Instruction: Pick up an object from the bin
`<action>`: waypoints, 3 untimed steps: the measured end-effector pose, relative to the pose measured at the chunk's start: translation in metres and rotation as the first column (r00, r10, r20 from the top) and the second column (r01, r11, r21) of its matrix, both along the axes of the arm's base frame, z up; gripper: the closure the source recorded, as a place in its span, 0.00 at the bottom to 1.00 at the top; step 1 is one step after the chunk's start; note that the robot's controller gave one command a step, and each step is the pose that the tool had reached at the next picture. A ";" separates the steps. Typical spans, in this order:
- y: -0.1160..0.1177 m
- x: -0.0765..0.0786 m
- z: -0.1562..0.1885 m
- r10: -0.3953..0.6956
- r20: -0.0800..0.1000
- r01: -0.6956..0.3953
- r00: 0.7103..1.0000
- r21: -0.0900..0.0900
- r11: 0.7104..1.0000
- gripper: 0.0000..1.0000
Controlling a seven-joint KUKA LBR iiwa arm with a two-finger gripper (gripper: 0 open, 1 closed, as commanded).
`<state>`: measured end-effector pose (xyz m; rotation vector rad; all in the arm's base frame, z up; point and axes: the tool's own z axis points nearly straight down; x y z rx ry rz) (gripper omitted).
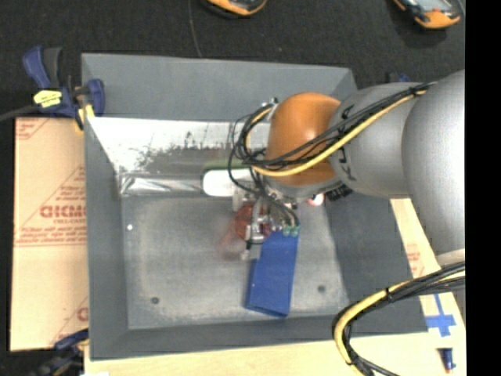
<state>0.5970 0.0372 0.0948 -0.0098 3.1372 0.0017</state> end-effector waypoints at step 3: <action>0.014 -0.015 0.054 -0.050 0.009 0.050 0.999 0.003 0.999 0.00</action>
Offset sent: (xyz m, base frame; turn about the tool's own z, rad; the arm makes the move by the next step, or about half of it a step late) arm 0.0000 0.0000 0.0000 0.0000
